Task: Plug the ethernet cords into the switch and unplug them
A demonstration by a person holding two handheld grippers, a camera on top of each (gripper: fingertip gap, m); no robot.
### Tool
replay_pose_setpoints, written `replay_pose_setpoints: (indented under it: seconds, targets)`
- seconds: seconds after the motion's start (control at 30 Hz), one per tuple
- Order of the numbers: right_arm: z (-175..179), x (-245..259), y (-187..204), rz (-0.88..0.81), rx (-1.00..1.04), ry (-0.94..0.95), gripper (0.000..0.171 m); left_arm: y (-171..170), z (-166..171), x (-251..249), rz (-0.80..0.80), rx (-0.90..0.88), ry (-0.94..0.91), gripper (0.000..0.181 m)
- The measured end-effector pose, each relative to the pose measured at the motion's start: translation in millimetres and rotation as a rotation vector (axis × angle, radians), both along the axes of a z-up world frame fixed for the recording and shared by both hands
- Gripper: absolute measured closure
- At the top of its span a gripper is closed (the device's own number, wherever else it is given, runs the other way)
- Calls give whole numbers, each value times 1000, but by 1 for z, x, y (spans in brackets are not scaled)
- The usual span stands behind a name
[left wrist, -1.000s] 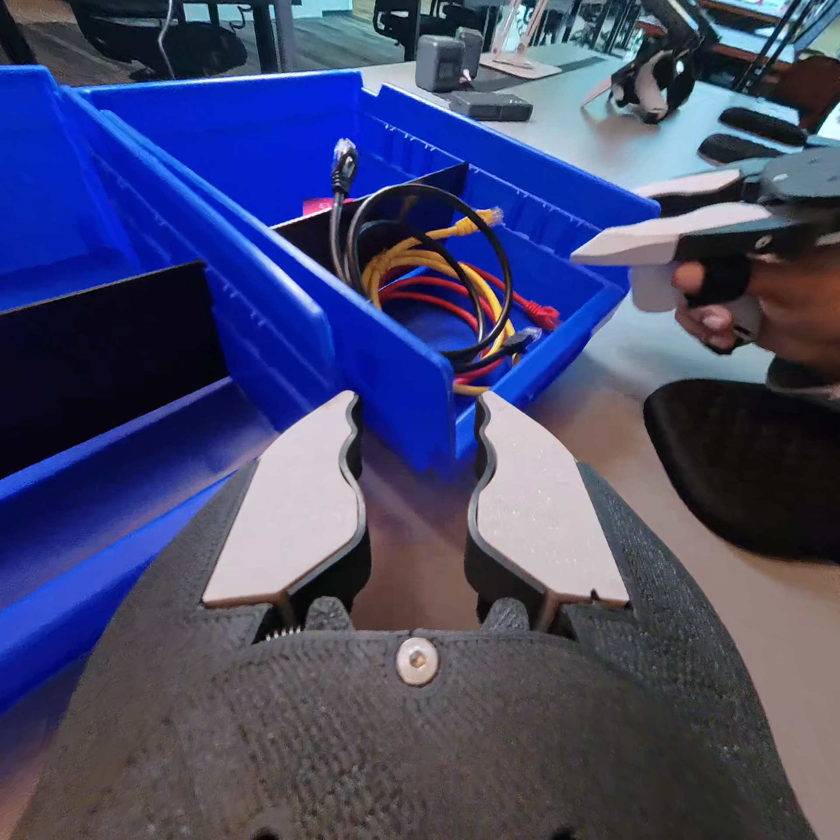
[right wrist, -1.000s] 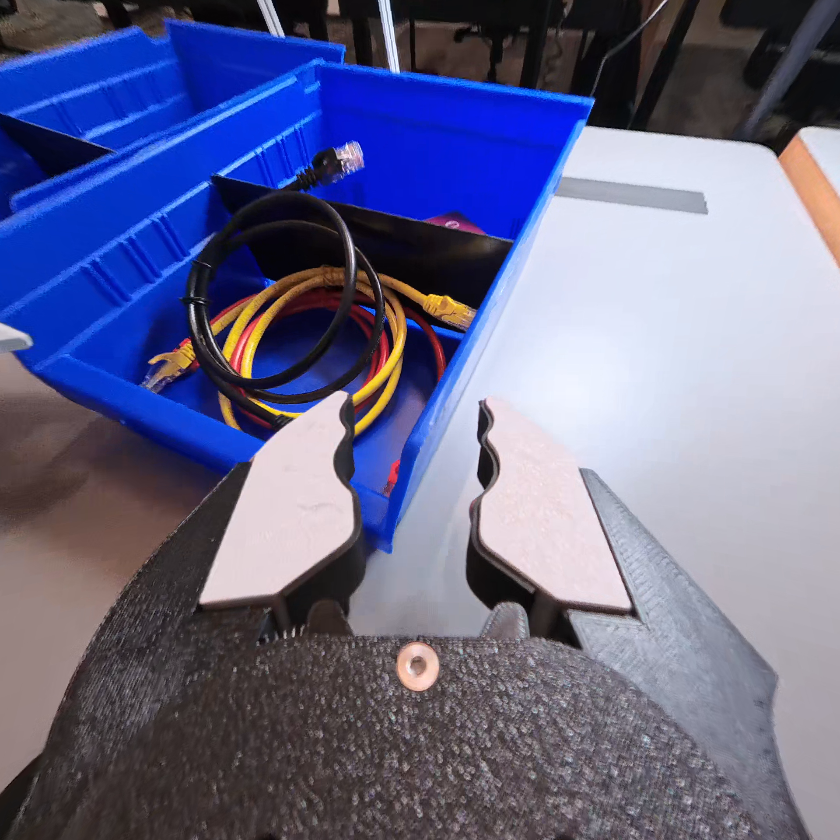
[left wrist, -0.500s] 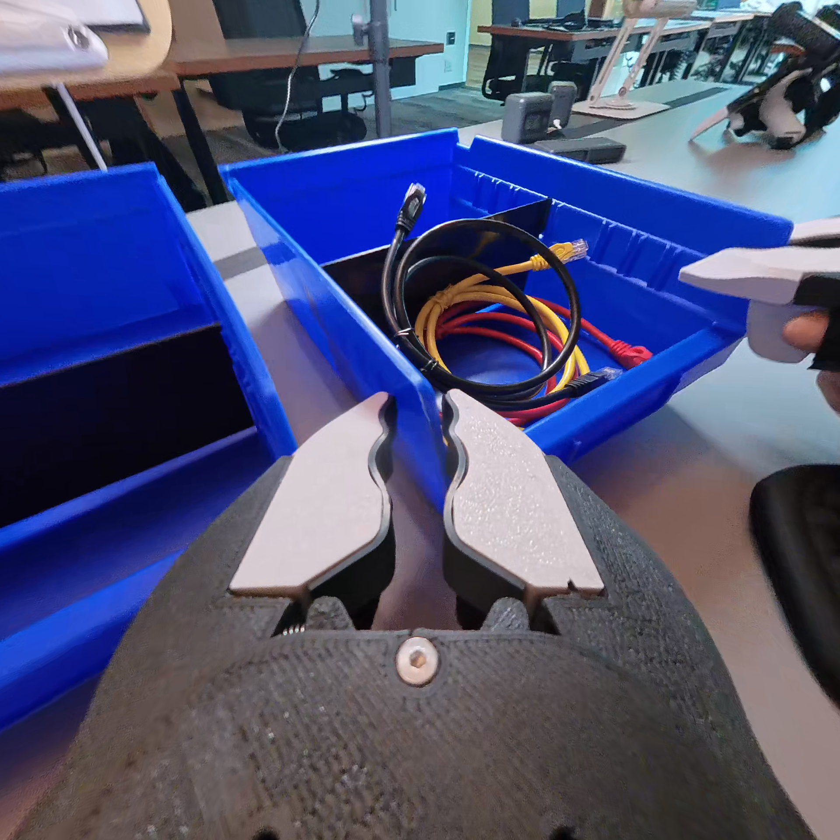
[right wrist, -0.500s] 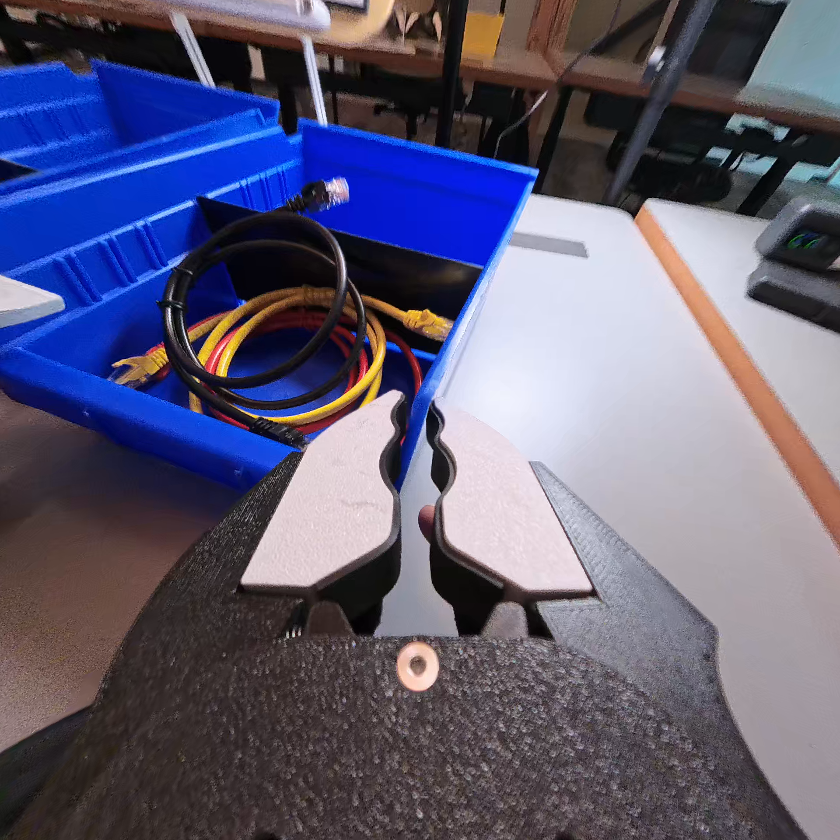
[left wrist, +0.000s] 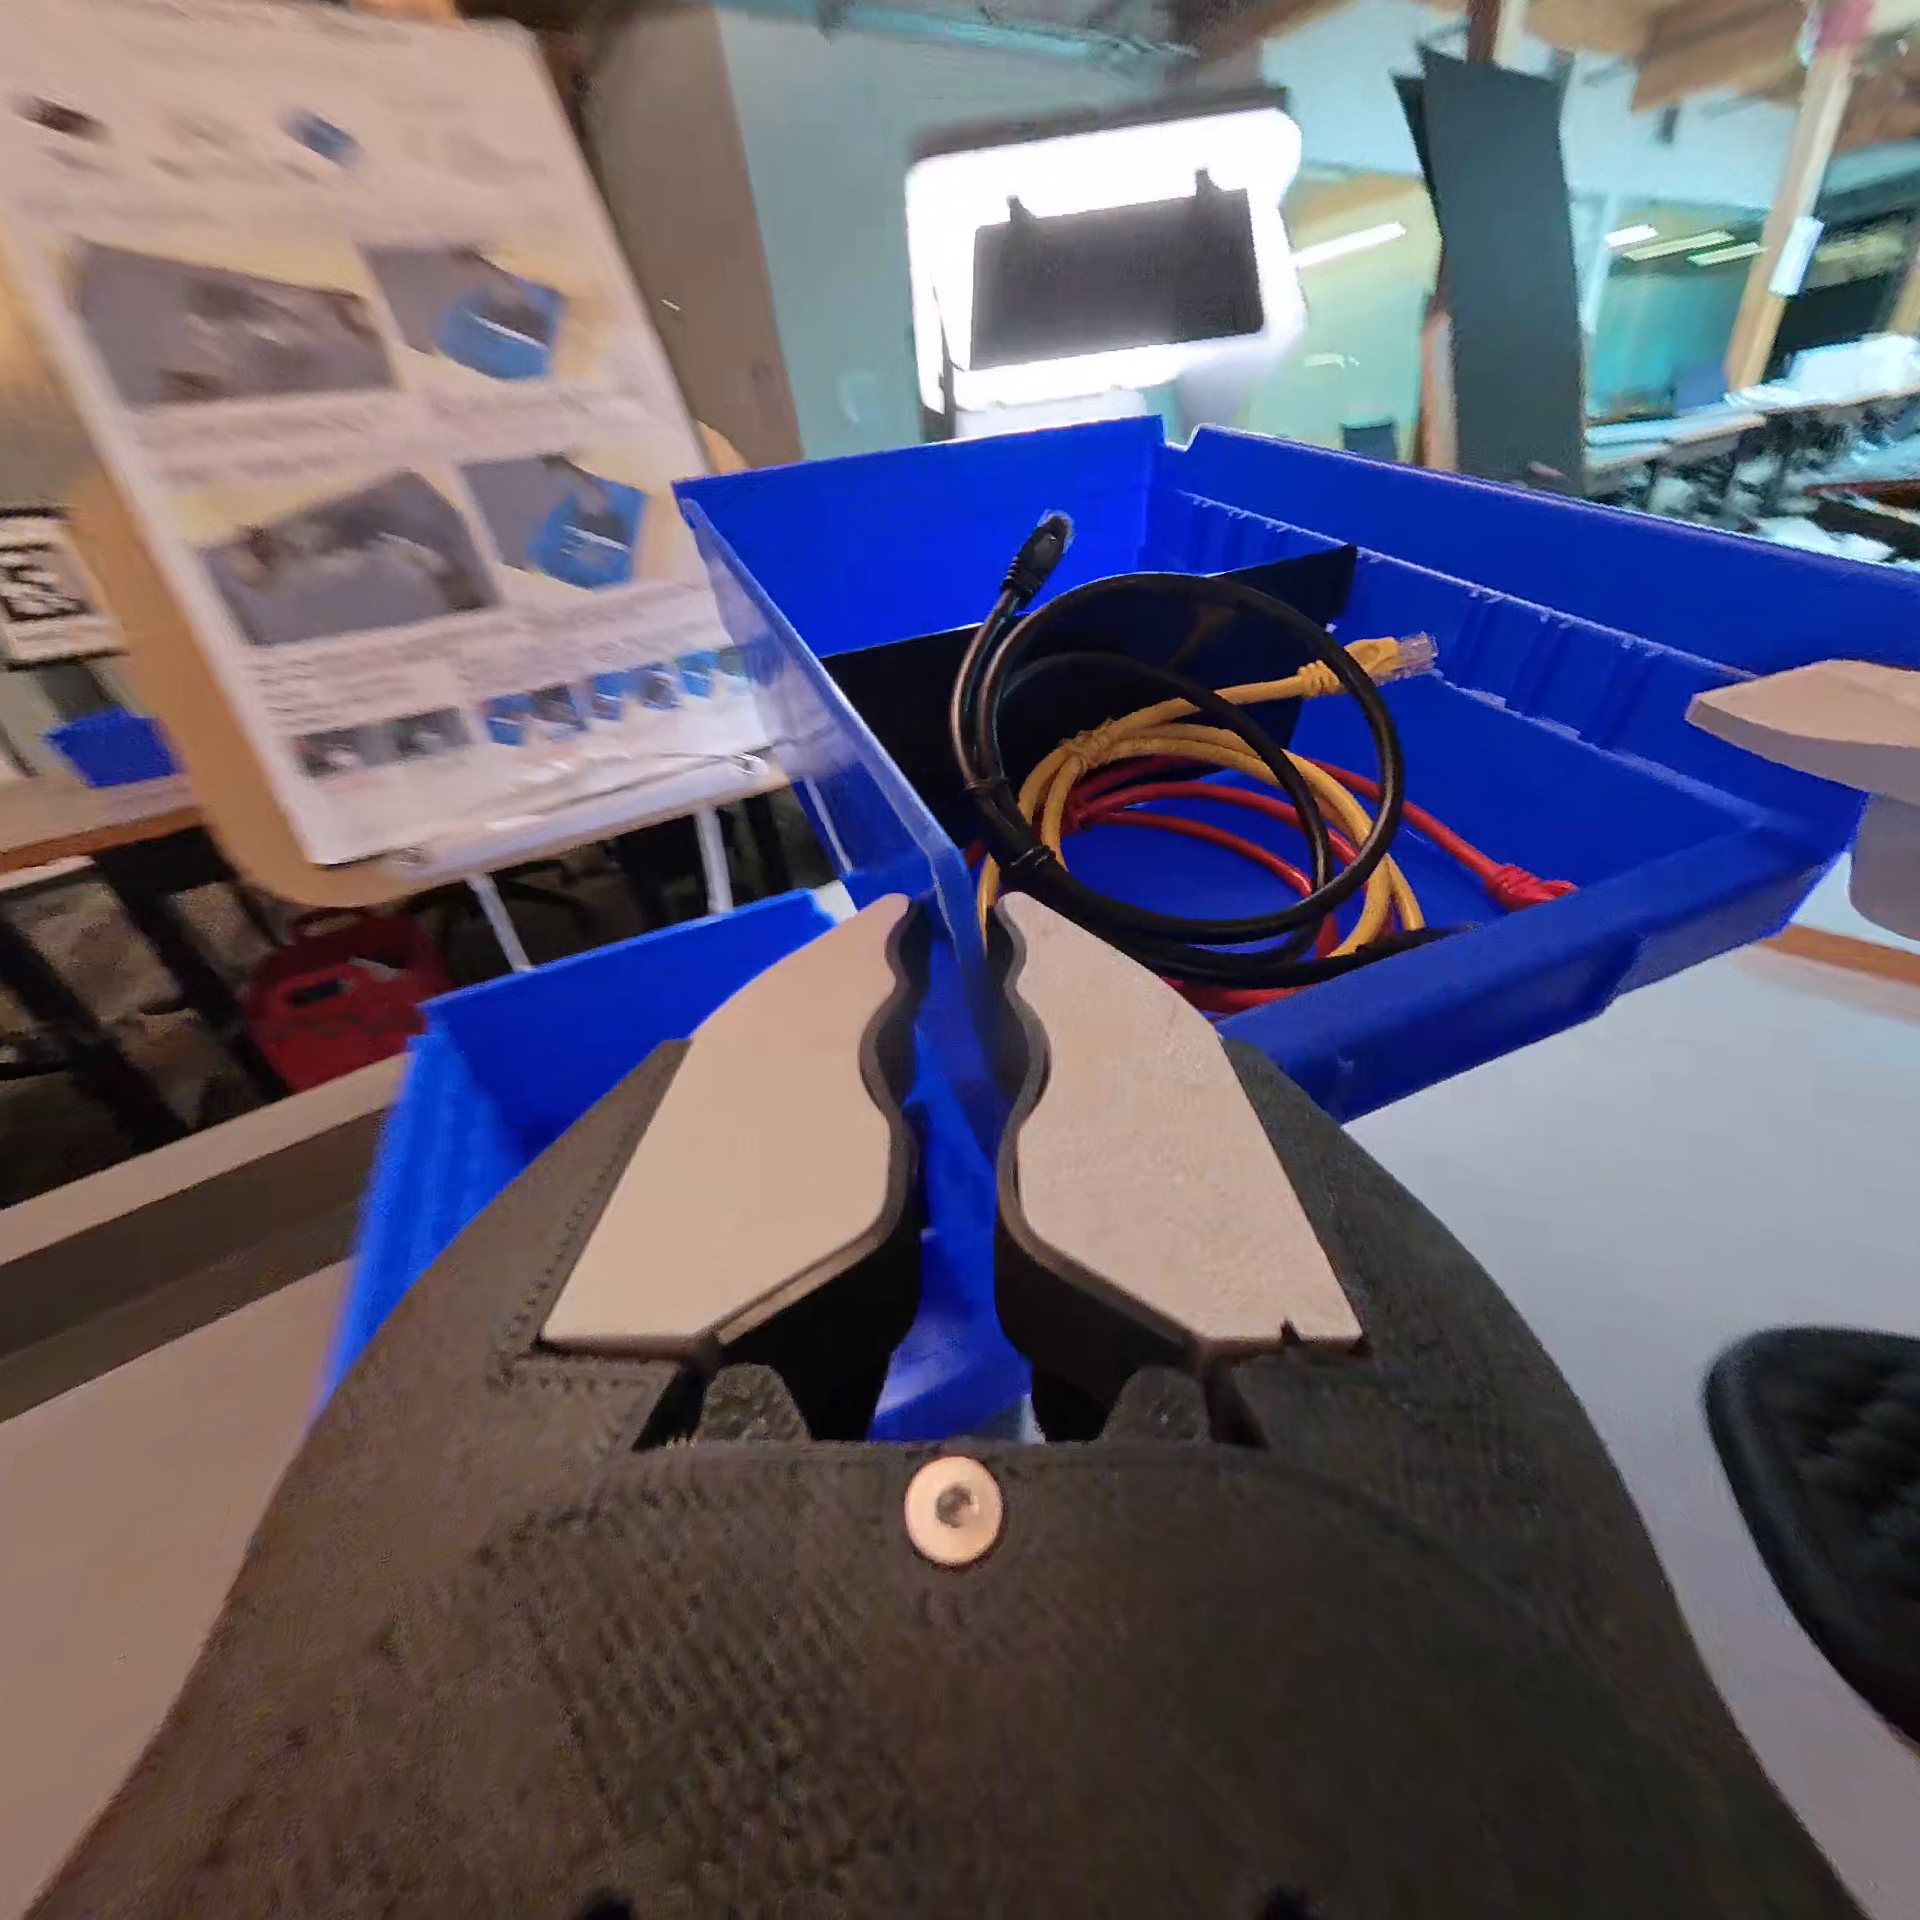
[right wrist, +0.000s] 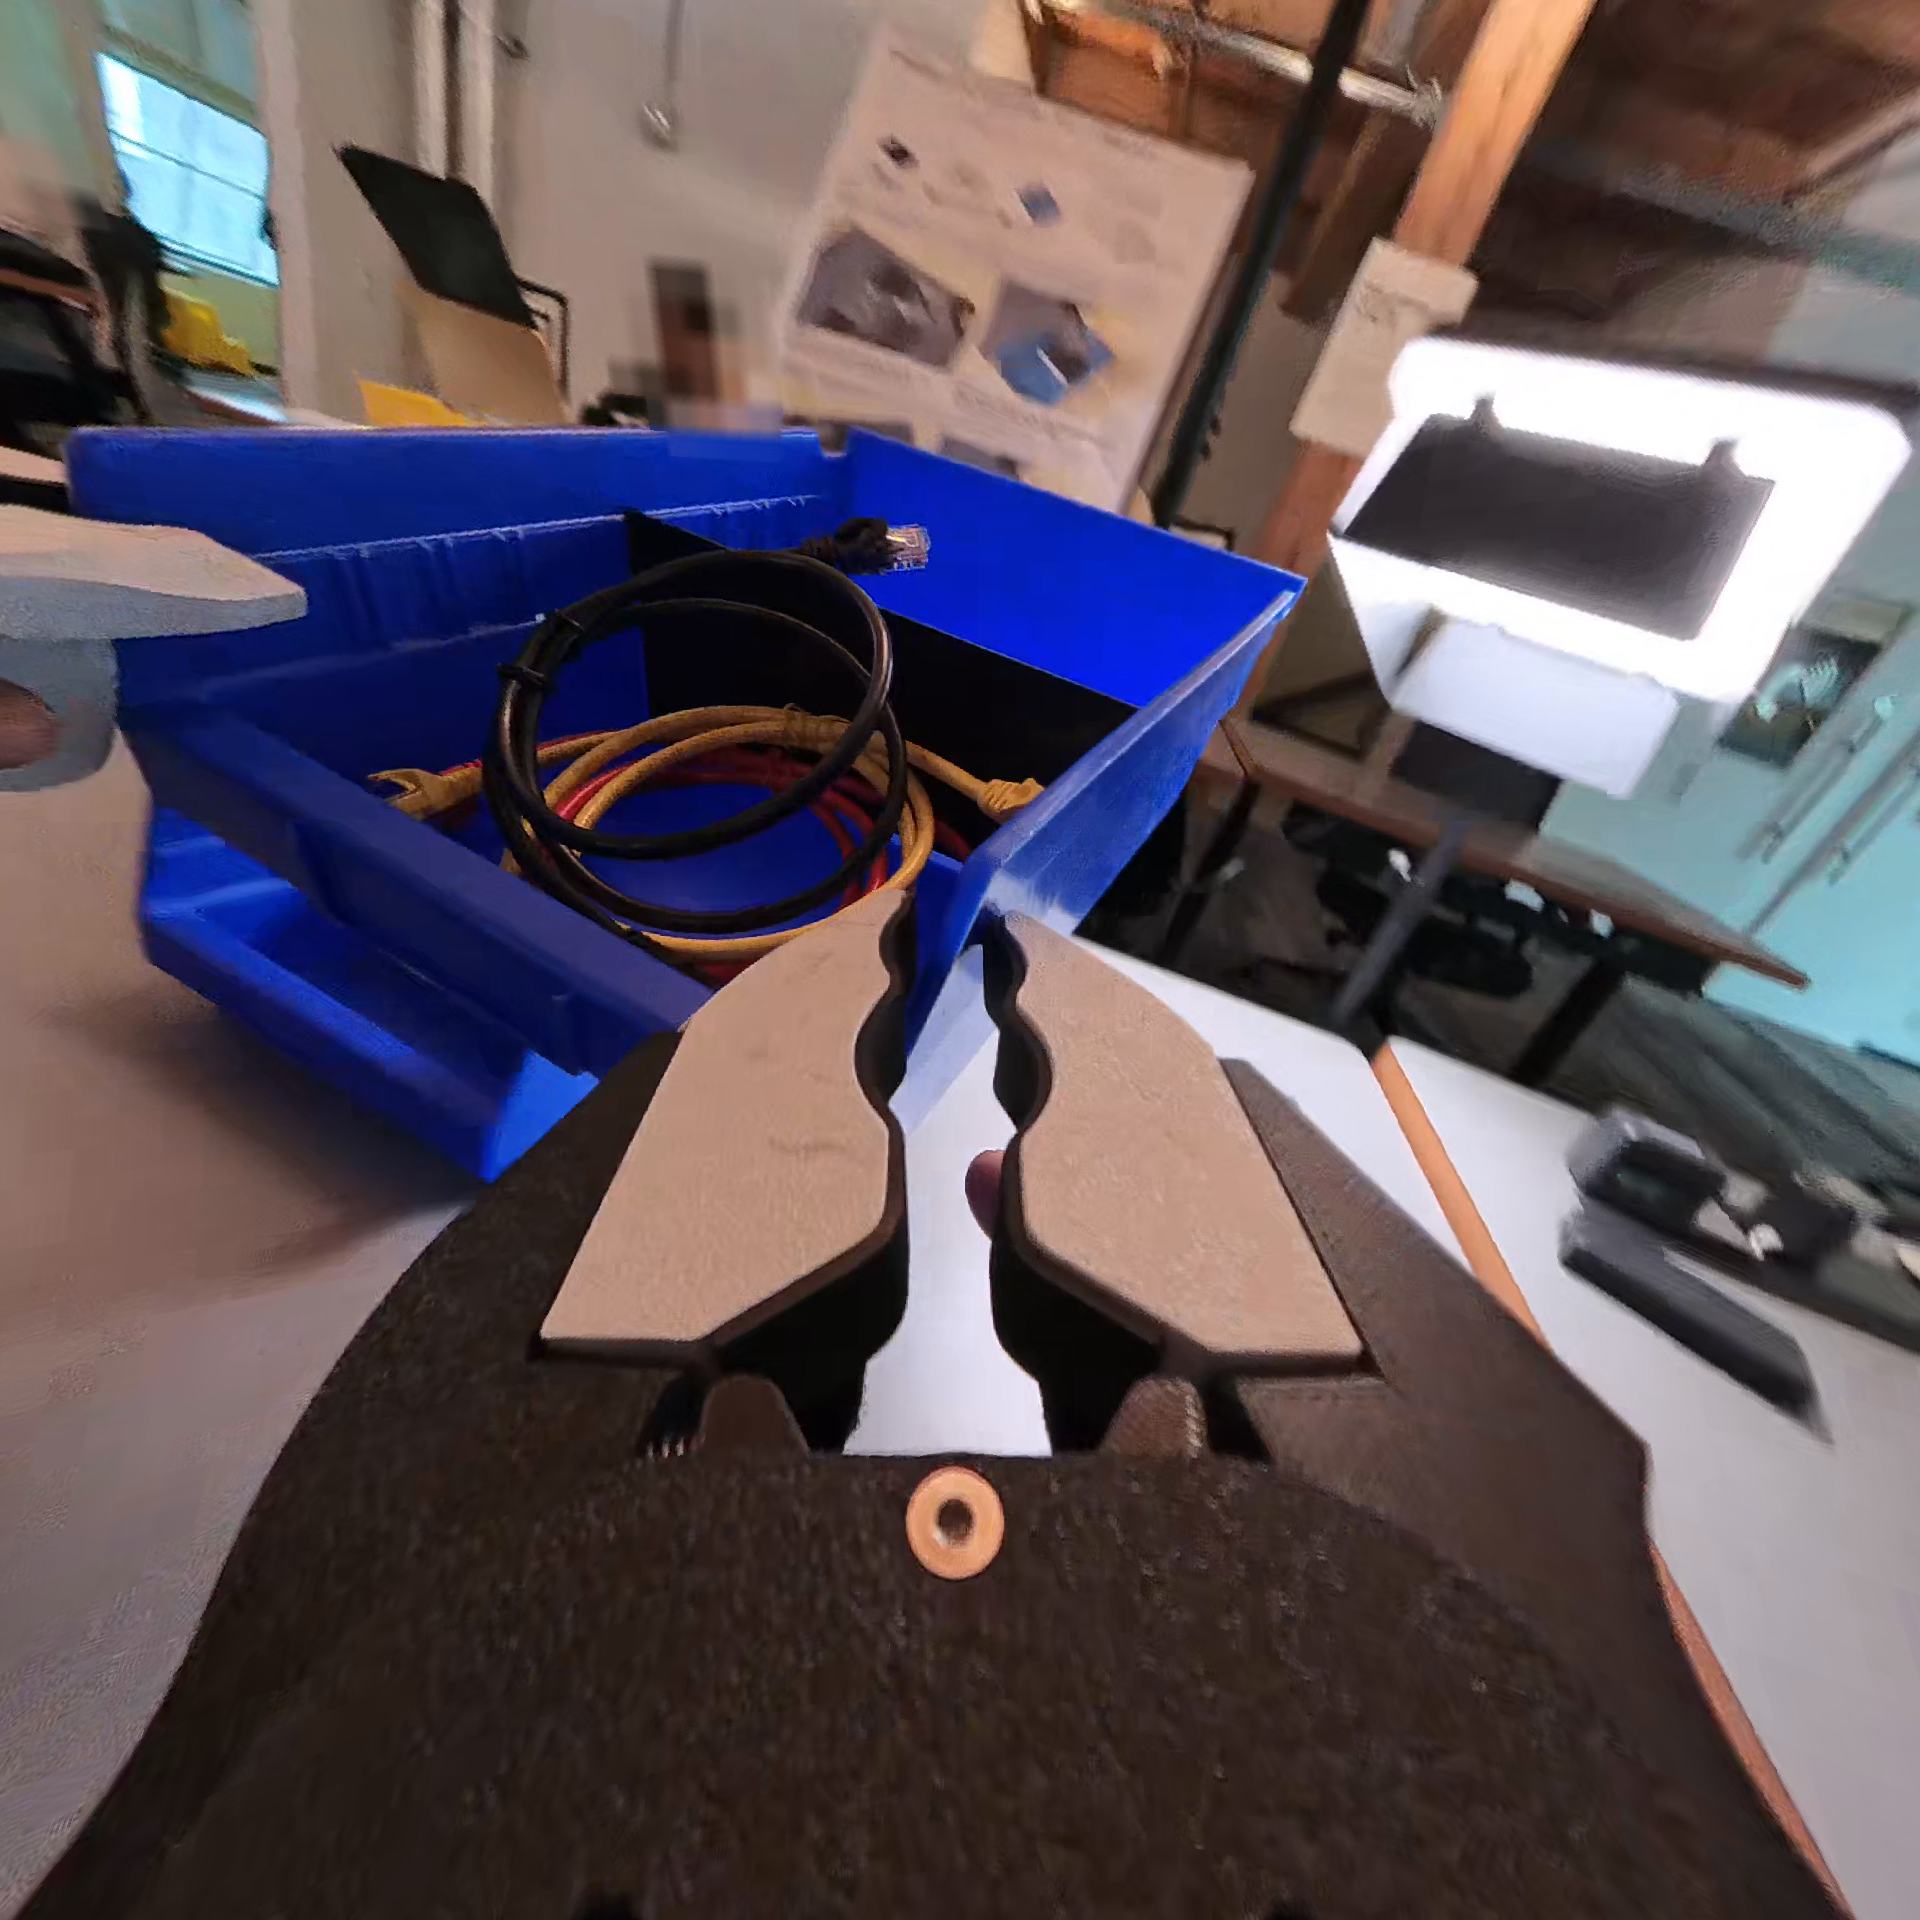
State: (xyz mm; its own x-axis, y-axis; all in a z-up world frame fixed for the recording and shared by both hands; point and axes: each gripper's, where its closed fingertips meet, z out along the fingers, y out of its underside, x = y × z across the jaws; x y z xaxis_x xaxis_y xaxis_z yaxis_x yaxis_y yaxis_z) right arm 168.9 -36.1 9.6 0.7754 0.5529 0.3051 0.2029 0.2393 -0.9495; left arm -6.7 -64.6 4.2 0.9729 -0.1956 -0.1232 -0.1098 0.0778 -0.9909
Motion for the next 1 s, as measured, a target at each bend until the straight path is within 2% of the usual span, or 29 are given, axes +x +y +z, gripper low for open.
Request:
replay_pose_setpoints:
  seconds: [0.17,0.3,0.43,0.63,0.8,0.93,1.0]
  targets:
    - [36,-99,-23,165,51,16,159,-48,32,-94,186,77,-45,173]
    - [30,-185,-40,294,24,15,159,-89,36,-172,327,90,-77,174]
    - [-6,-266,-51,399,-79,6,158,-119,13,-242,450,34,-85,174]
    - [-84,-348,-63,486,-223,-63,159,-143,-51,-315,561,-102,-130,174]
    - [-144,-379,-64,552,-280,-173,156,-147,-101,-344,577,-179,-169,173]
    - [-161,-383,-57,570,-272,-233,155,-141,-117,-346,575,-192,-89,173]
    - [-169,-383,-49,590,-339,-257,155,-137,-125,-343,550,-237,-59,170]
